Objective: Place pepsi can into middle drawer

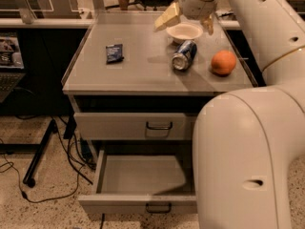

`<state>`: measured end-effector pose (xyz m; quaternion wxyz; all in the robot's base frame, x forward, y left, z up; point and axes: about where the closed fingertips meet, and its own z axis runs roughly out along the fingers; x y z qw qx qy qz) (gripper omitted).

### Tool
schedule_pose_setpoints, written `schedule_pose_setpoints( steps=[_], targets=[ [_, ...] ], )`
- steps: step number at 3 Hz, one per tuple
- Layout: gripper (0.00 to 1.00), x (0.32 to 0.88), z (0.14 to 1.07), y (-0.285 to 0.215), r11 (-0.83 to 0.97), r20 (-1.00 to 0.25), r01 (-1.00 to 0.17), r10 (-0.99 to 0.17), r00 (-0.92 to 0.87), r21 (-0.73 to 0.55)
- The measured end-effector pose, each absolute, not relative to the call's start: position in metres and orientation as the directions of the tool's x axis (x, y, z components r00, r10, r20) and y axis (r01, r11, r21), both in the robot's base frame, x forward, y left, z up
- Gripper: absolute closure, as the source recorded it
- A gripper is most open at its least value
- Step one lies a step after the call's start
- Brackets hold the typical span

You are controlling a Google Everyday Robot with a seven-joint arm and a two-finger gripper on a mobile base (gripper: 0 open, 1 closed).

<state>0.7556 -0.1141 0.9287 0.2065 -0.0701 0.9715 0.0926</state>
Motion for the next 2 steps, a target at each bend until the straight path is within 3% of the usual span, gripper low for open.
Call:
schedule_pose_setpoints(
  steps=[2],
  targets=[
    [0.0, 0.773, 0.892, -0.128, 0.984, -0.348, -0.098, -0.042, -0.937, 0.146]
  ],
)
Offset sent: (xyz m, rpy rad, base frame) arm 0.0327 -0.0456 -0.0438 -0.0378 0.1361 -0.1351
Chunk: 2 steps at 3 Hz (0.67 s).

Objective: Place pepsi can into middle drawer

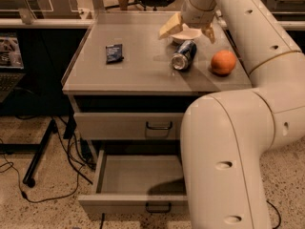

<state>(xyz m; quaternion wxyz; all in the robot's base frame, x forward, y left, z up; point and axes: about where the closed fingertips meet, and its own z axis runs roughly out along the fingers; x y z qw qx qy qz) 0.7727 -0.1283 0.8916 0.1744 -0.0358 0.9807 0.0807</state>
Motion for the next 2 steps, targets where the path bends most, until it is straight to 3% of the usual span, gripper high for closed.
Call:
schedule_pose_setpoints(
  steps=[2],
  targets=[
    [0.0, 0.7816, 0.8668, -0.1456, 0.989, -0.315, -0.036, 0.012, -0.949, 0.145]
  ],
)
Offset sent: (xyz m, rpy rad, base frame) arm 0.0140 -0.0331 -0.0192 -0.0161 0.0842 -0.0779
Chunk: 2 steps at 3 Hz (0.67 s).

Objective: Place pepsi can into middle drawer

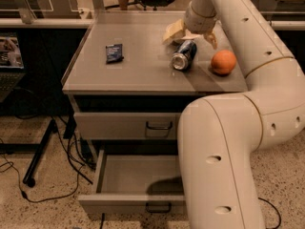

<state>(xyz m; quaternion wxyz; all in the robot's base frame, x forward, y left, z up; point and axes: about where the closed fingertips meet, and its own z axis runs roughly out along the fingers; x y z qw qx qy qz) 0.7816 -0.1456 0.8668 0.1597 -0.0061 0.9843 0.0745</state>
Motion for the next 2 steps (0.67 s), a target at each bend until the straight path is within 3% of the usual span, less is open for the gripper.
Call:
schedule_pose_setpoints(
  steps=[2],
  targets=[
    [0.0, 0.7865, 0.8507, -0.1418, 0.991, -0.293, -0.04, -0.001, -0.956, 0.127]
  ],
)
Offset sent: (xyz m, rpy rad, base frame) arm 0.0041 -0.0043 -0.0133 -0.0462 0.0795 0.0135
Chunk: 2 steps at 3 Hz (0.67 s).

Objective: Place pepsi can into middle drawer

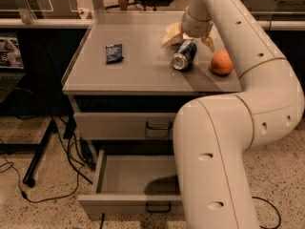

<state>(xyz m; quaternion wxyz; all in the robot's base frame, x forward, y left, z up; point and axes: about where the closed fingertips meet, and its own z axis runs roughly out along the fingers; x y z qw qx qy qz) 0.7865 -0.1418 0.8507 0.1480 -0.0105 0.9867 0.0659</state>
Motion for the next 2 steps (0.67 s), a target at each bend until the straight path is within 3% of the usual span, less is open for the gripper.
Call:
schedule_pose_setpoints(
  steps=[1, 2],
  targets=[
    [0.0, 0.7882, 0.8401, -0.1407, 0.992, -0.277, -0.043, -0.008, -0.961, 0.119],
    [0.15, 0.7885, 0.8388, -0.1406, 0.992, -0.275, -0.043, -0.009, -0.961, 0.118]
  ],
)
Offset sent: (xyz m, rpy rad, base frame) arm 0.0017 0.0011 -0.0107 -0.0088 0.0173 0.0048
